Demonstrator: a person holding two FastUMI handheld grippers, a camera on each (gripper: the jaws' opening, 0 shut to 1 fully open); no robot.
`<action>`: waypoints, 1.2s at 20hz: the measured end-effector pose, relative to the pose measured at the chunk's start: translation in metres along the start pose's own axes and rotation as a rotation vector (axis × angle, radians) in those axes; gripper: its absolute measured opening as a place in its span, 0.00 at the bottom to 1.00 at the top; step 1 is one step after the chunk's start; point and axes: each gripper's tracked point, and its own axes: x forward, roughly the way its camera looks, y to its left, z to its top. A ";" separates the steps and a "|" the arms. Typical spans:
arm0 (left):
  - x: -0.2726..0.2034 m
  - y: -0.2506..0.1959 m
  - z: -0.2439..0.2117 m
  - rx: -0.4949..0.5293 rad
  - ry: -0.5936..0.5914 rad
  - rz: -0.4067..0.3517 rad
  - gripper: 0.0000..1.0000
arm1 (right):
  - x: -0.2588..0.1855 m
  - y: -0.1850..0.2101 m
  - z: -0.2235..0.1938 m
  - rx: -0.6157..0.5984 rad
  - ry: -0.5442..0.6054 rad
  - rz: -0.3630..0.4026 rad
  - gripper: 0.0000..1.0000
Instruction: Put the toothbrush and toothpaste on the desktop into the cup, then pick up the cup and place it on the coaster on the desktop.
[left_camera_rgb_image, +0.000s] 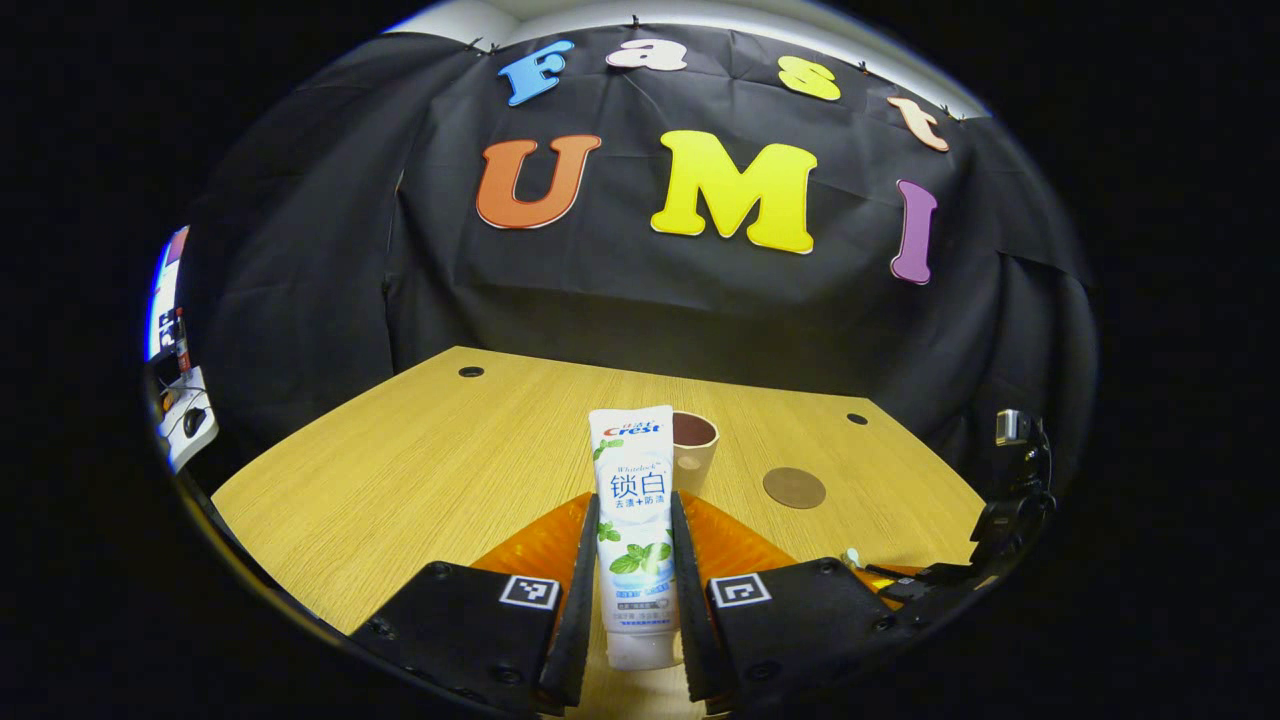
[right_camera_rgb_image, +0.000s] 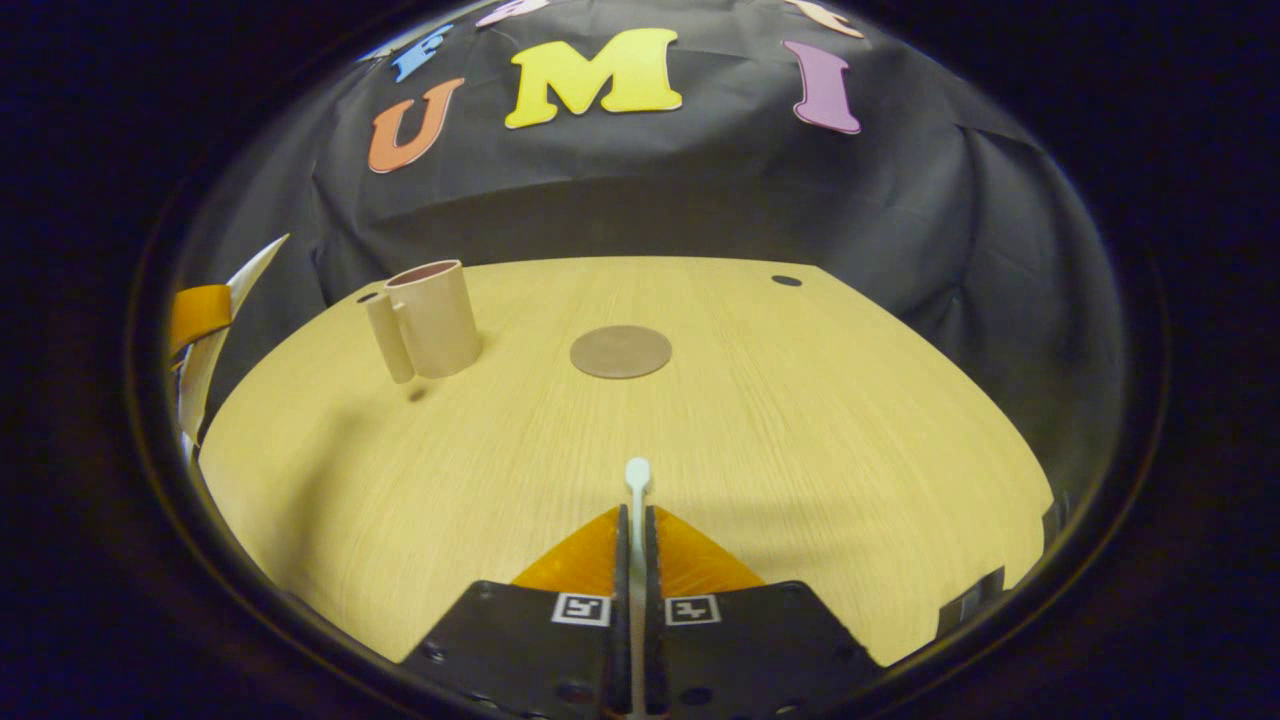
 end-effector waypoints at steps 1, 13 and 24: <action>0.002 0.001 0.002 -0.010 -0.005 0.002 0.41 | -0.001 0.001 0.001 -0.005 -0.001 0.011 0.03; 0.067 -0.015 0.052 -0.031 -0.084 -0.032 0.41 | -0.023 0.004 0.024 0.087 -0.038 0.193 0.00; 0.156 -0.036 0.097 -0.019 -0.197 -0.093 0.40 | -0.047 -0.019 0.072 0.110 -0.176 0.200 0.00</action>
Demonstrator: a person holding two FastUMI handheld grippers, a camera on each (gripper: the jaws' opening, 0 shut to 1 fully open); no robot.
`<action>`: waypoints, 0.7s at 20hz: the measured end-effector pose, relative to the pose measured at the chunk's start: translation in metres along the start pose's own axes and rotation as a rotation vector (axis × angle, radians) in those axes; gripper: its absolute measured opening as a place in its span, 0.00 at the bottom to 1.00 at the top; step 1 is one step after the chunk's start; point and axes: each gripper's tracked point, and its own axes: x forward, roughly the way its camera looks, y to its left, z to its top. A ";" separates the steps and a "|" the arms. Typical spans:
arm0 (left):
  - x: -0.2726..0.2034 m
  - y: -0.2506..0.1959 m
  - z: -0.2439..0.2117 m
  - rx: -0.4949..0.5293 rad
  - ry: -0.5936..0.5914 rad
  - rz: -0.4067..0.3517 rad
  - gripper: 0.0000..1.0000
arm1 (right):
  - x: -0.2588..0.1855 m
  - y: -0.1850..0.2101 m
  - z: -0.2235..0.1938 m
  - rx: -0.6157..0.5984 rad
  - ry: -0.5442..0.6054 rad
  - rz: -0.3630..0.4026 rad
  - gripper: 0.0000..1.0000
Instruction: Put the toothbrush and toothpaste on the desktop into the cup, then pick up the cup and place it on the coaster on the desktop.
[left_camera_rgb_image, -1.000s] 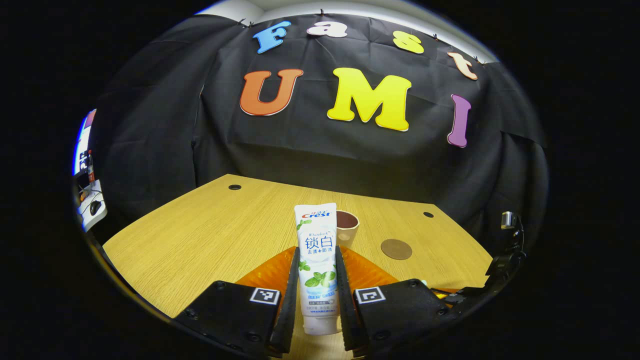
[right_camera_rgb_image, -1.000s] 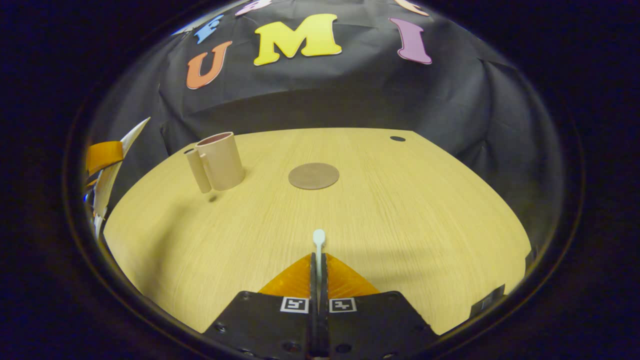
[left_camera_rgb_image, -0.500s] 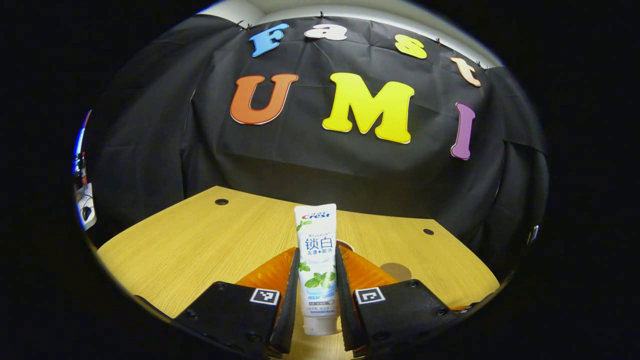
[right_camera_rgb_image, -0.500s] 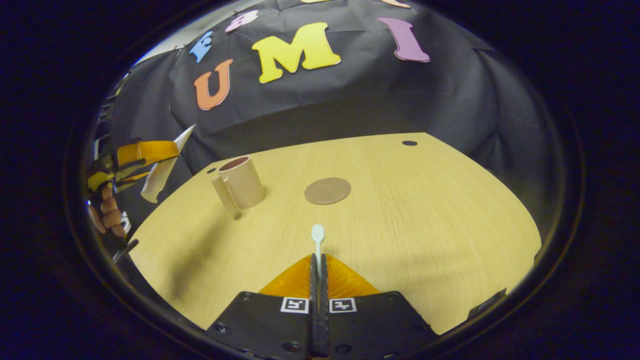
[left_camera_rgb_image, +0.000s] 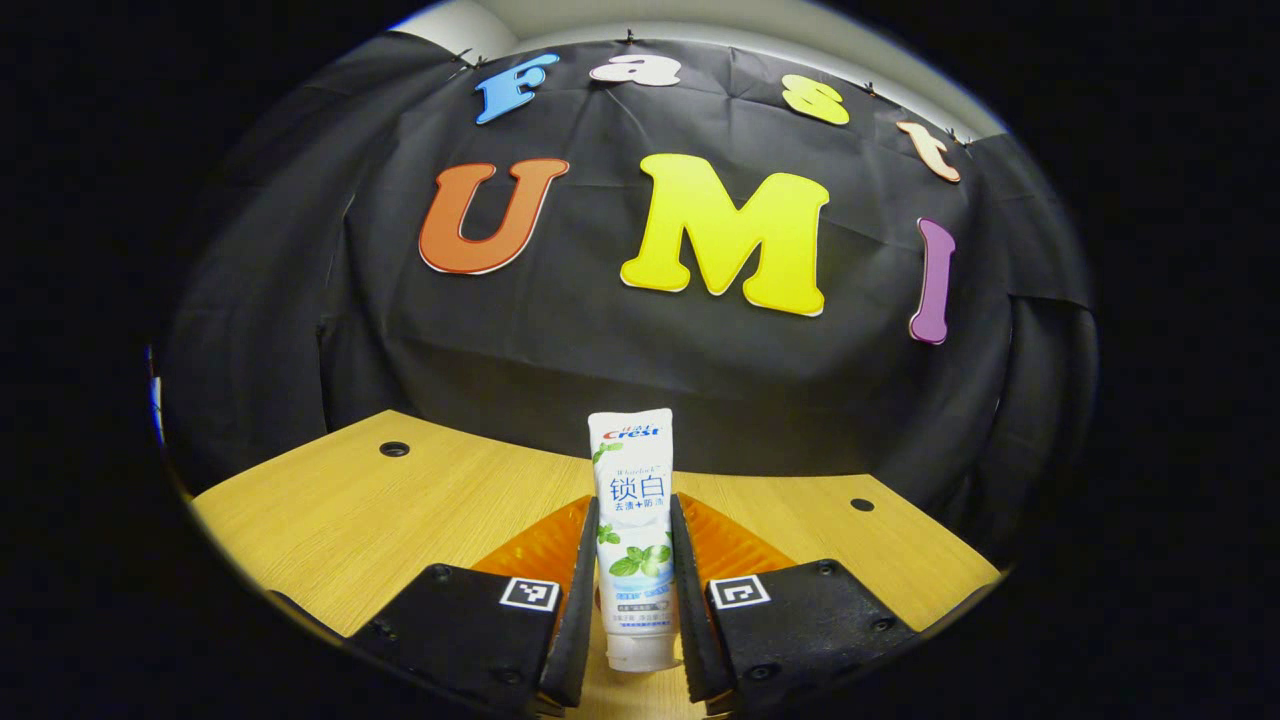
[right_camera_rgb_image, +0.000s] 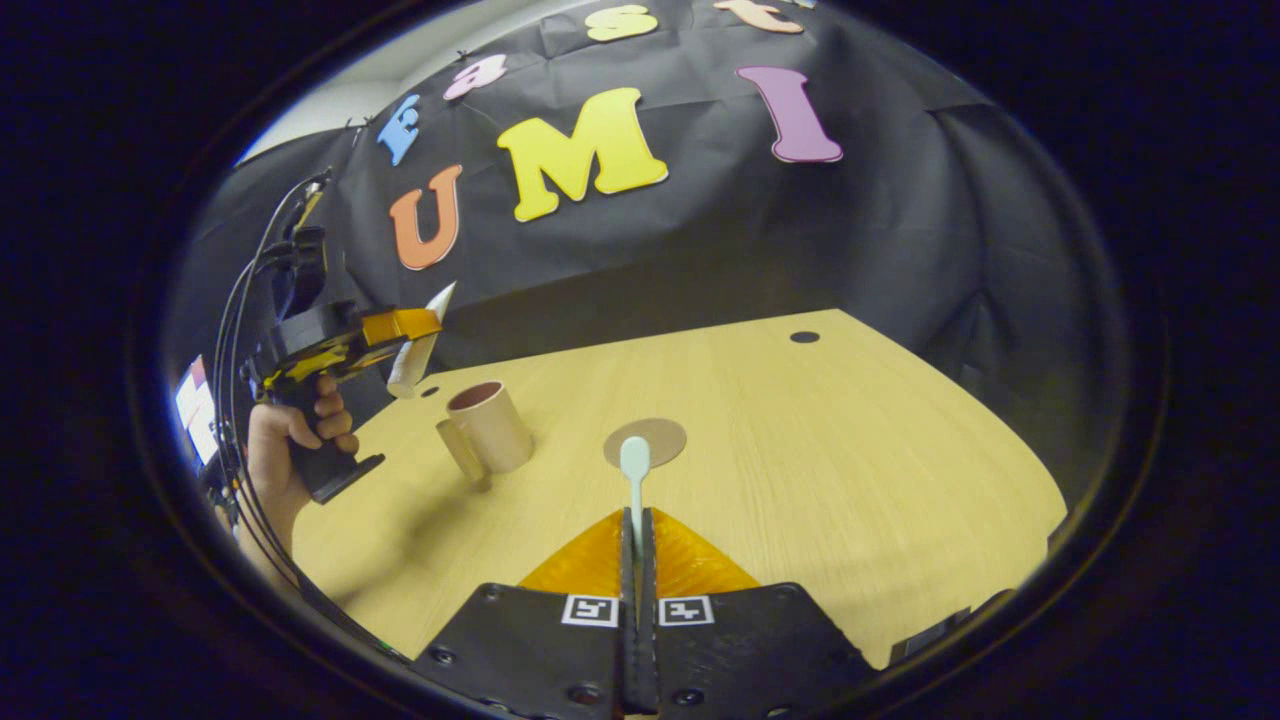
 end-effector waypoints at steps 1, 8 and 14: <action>0.005 -0.002 0.001 0.006 -0.009 -0.004 0.41 | -0.001 0.001 0.003 -0.007 -0.005 0.001 0.00; 0.027 -0.004 -0.002 0.041 -0.025 -0.017 0.43 | -0.009 0.010 0.018 -0.033 -0.060 0.009 0.00; 0.033 -0.003 -0.010 0.033 0.002 -0.010 0.43 | -0.008 0.014 0.019 -0.049 -0.074 0.016 0.00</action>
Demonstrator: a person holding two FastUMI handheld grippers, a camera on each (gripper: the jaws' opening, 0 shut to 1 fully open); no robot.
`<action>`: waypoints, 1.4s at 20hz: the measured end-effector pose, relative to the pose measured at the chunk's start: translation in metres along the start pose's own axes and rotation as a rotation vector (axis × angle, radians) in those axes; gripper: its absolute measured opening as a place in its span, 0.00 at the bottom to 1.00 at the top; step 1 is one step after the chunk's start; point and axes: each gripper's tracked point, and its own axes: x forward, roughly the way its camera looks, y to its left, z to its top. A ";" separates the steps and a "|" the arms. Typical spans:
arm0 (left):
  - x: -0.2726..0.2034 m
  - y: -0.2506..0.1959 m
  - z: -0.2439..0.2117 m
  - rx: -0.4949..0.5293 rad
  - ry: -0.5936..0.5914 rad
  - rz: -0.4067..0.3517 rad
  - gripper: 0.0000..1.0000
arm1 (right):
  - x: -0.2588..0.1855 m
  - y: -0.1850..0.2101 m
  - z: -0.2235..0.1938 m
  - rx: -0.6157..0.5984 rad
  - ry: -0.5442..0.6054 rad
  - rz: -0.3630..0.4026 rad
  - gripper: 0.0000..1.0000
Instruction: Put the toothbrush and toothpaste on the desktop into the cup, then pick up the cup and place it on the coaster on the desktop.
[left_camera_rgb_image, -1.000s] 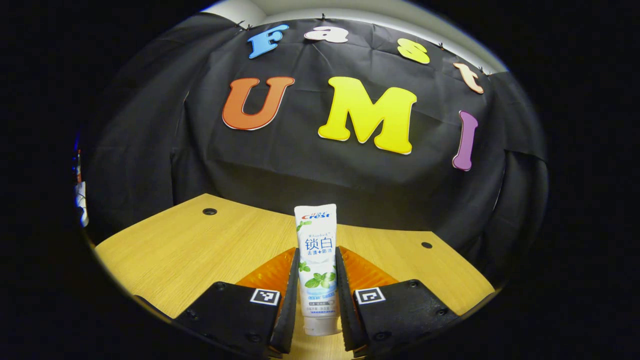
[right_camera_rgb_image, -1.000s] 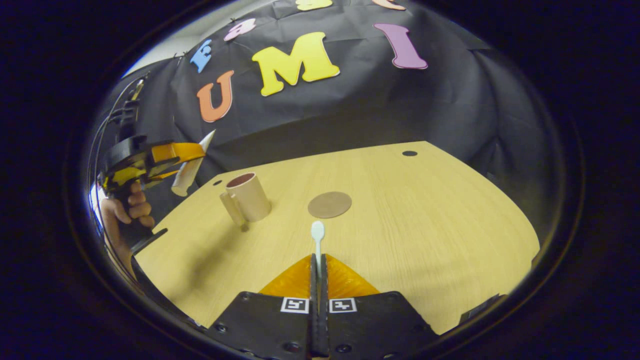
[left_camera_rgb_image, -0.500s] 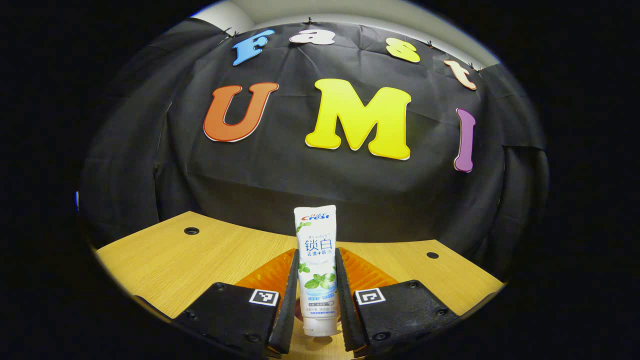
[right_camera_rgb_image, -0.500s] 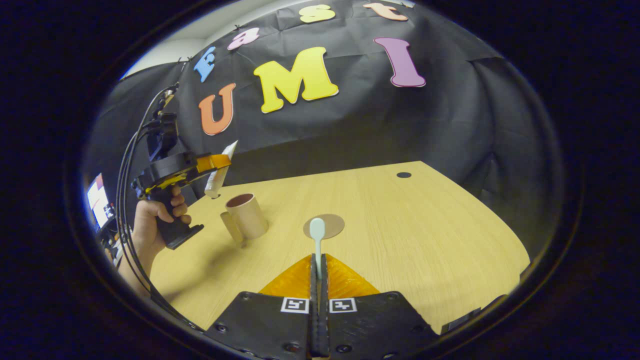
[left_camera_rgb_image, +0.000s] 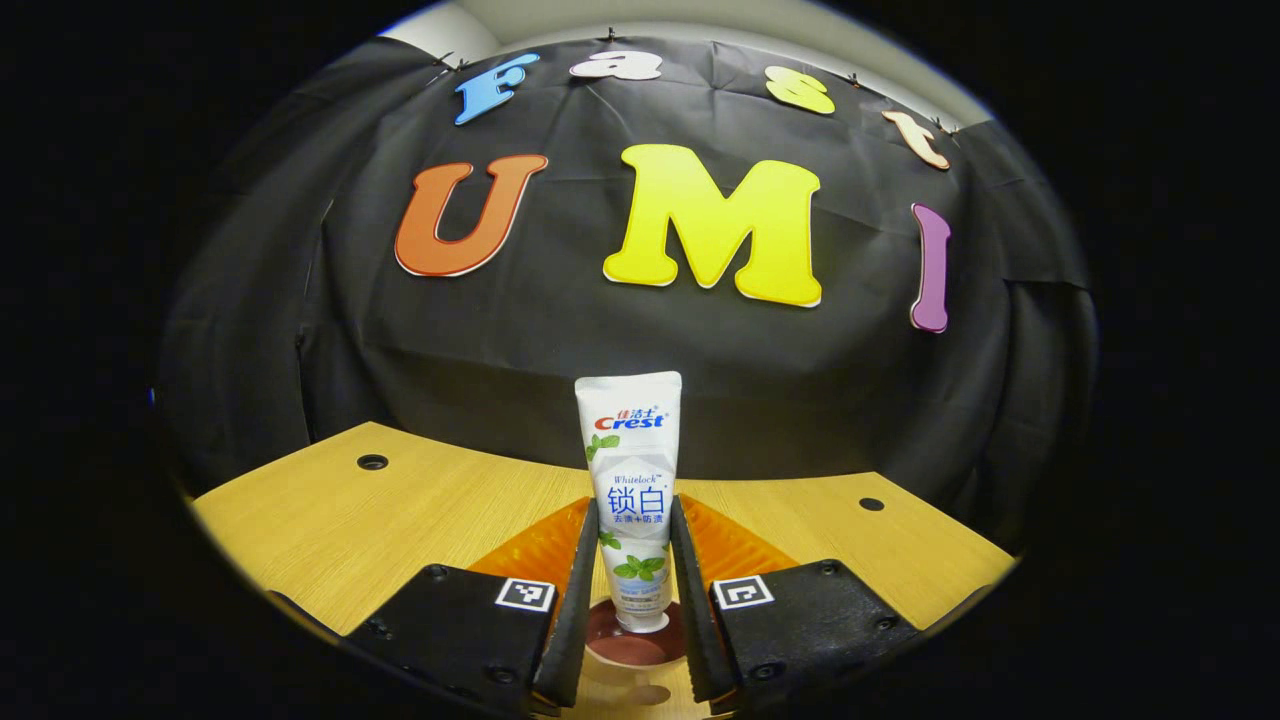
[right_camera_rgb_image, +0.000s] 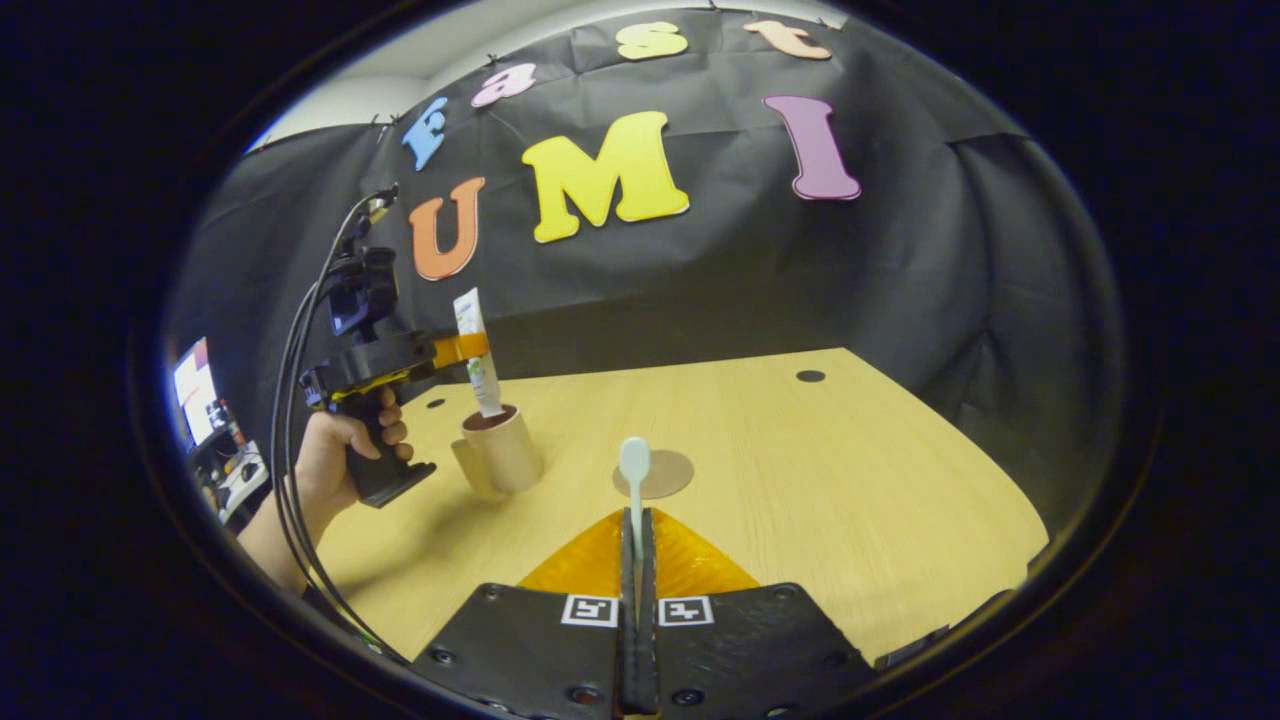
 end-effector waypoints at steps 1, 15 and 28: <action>0.000 0.001 -0.002 -0.002 0.003 0.001 0.44 | 0.000 0.000 0.000 -0.001 0.000 0.001 0.00; -0.012 0.007 -0.002 -0.008 0.000 0.039 0.44 | 0.000 0.019 0.008 -0.038 -0.019 0.043 0.00; -0.101 0.086 0.030 0.099 -0.062 0.167 0.98 | 0.057 0.165 0.073 -0.228 -0.135 0.352 0.00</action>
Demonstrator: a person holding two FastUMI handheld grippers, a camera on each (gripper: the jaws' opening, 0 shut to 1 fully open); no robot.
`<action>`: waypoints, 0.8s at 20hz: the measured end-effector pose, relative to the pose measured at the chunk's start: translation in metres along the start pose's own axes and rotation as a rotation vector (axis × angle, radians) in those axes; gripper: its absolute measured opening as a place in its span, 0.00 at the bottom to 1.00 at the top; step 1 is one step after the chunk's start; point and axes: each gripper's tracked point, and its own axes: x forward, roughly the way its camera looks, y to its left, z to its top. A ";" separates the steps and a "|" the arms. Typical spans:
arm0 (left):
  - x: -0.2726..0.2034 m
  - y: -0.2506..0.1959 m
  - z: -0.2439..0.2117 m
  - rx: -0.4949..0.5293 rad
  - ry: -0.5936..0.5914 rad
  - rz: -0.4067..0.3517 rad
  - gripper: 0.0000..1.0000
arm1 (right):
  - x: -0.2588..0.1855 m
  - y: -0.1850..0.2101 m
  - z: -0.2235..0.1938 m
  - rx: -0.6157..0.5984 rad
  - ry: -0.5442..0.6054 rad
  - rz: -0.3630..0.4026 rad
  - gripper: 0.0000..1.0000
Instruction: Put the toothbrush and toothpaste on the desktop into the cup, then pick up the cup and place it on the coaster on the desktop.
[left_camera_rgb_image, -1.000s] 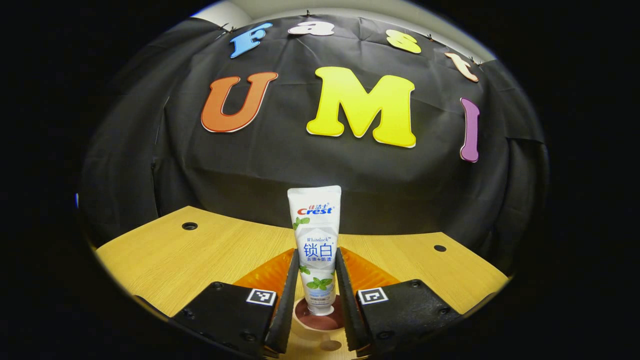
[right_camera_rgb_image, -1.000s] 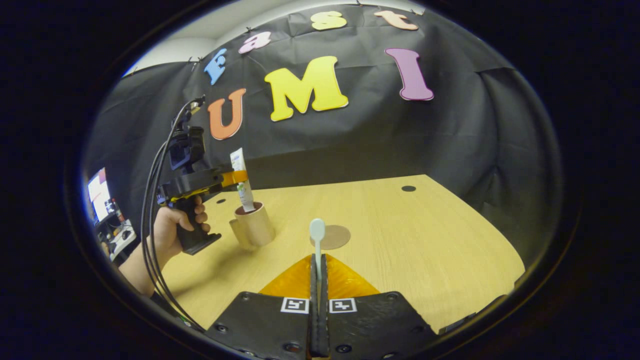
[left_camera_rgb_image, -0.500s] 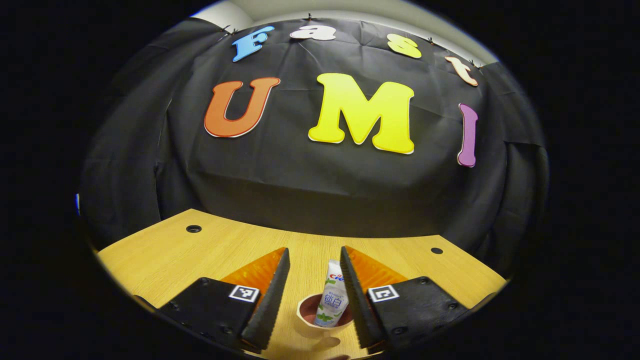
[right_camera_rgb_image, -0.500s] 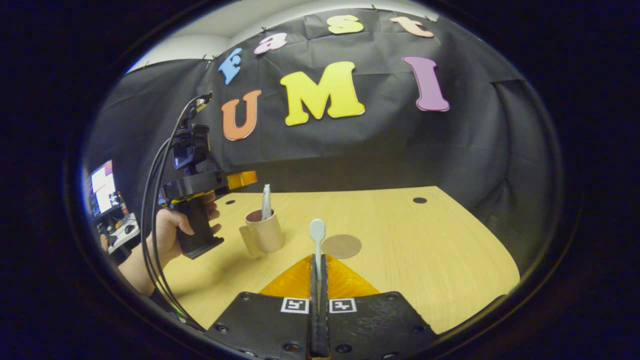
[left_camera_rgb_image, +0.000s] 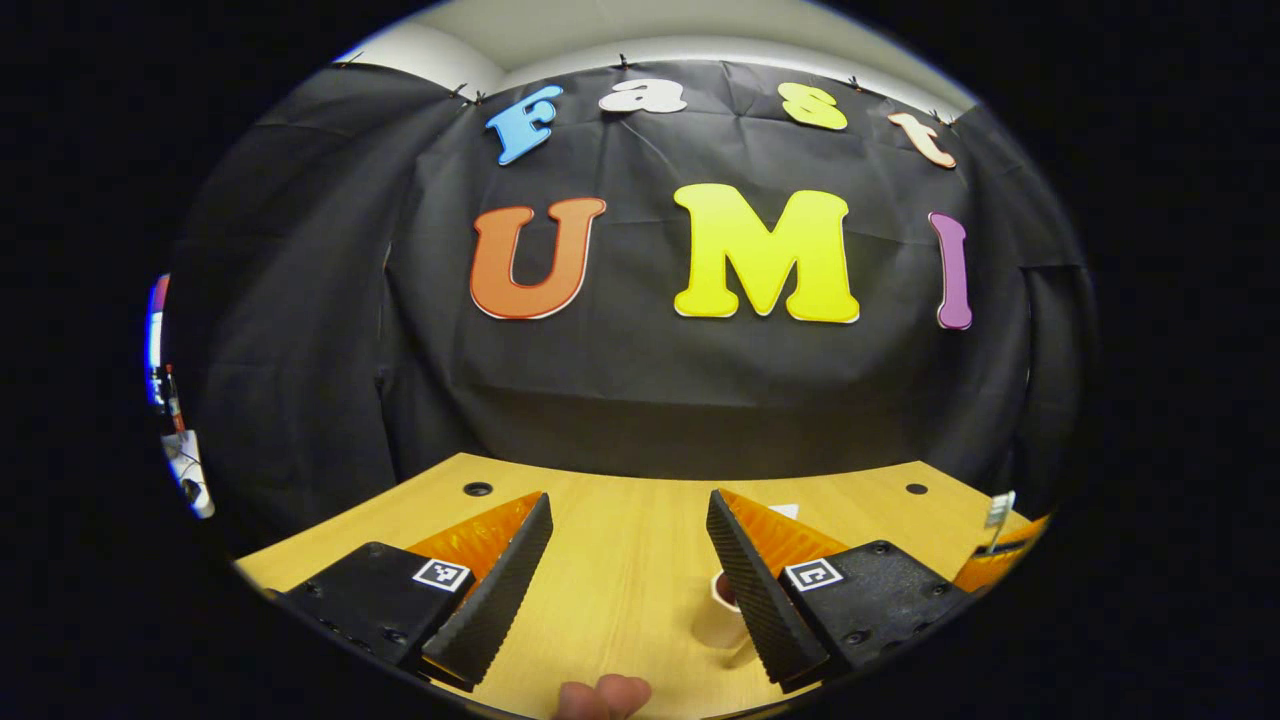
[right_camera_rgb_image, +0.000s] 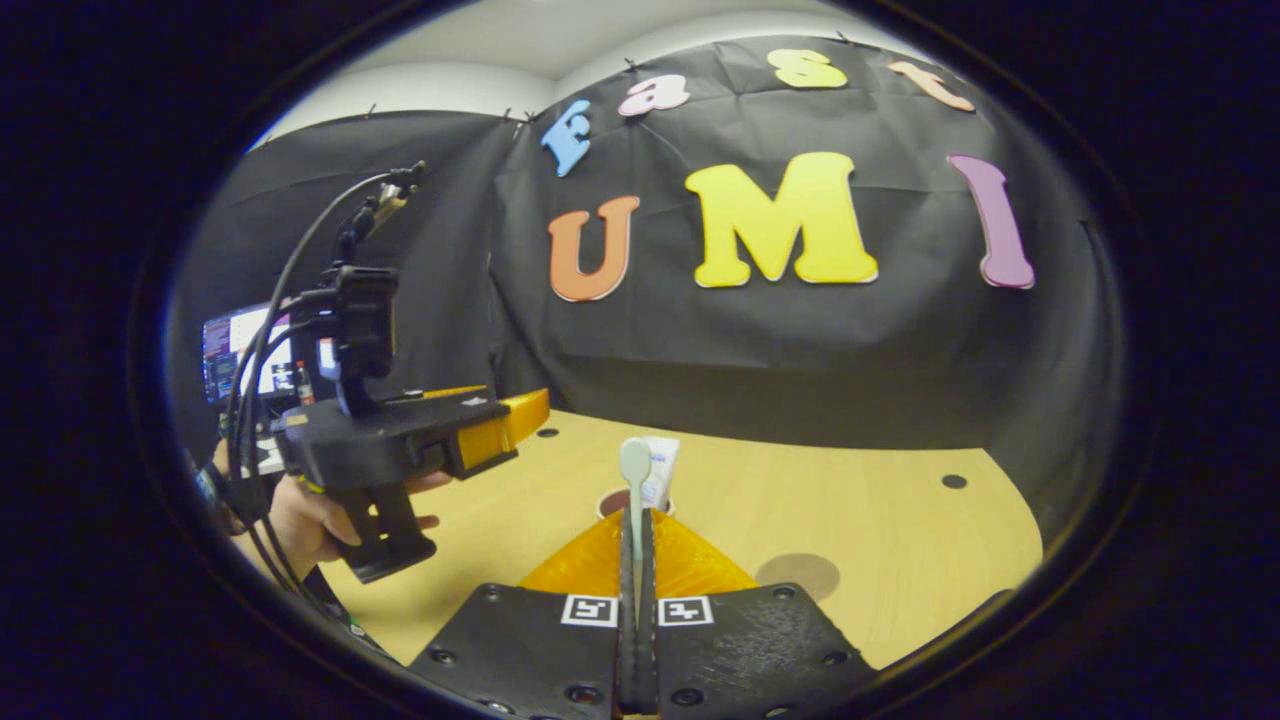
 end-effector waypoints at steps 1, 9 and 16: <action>-0.008 0.009 0.001 0.006 -0.007 0.012 0.89 | 0.013 0.008 0.011 -0.007 -0.032 0.020 0.00; -0.047 0.066 -0.013 0.042 -0.007 0.105 0.98 | 0.089 0.021 0.059 0.041 -0.196 0.042 0.00; -0.048 0.070 -0.028 0.003 0.022 0.105 0.98 | 0.124 0.010 0.051 0.048 -0.224 0.012 0.00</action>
